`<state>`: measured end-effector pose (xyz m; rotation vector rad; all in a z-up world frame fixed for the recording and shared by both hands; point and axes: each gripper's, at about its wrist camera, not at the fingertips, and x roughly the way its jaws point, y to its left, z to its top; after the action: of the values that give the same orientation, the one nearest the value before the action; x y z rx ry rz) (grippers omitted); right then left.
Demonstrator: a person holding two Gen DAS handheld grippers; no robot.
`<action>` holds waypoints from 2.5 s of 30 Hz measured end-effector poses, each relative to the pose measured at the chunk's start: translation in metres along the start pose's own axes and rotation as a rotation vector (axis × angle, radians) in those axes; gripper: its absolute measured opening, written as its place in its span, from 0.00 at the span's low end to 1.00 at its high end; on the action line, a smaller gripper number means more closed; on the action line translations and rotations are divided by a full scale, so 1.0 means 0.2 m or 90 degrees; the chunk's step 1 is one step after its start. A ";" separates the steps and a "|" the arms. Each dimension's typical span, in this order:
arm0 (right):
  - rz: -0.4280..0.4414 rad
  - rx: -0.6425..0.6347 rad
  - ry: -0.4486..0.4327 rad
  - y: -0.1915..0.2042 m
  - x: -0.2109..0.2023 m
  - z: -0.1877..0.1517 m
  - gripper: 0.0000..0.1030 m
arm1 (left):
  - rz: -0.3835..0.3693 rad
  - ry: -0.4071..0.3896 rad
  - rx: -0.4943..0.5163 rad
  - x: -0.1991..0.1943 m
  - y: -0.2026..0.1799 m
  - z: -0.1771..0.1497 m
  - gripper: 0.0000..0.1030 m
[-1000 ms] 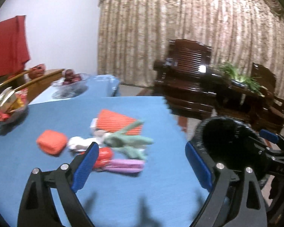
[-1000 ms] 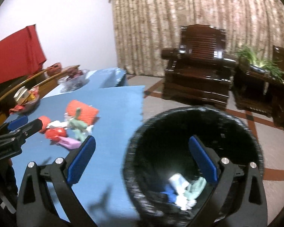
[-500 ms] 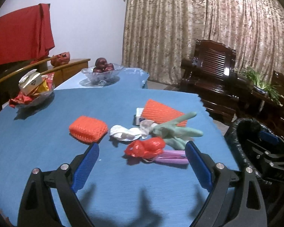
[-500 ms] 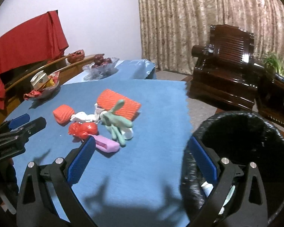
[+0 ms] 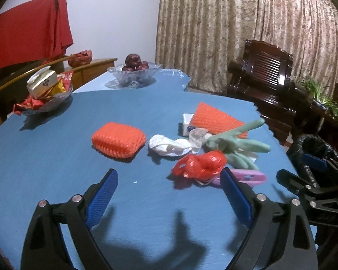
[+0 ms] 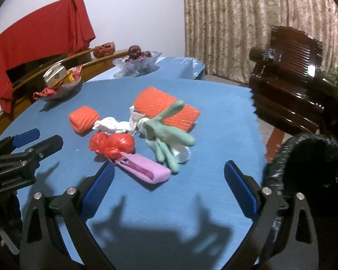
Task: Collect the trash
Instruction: 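Bring both tools back over the remaining trash on the table, then grasp the pink mask with the right tool while the left tool grasps the red plastic bag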
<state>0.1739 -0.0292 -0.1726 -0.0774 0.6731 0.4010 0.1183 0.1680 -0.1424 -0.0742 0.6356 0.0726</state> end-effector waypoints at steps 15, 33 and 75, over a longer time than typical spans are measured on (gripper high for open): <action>0.041 -0.024 0.063 0.10 0.21 -0.04 0.63 | 0.011 0.014 -0.008 0.10 0.08 -0.01 0.87; 0.062 -0.030 0.120 0.06 0.31 -0.06 0.14 | 0.008 0.023 -0.009 0.13 0.06 -0.02 0.87; -0.013 0.063 0.055 -0.28 -0.04 -0.02 0.06 | -0.075 0.067 0.032 0.22 -0.26 0.04 0.23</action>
<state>0.1875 -0.0851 -0.1736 -0.0078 0.7755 0.3458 0.1621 0.1188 -0.1600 -0.0664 0.7363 -0.0620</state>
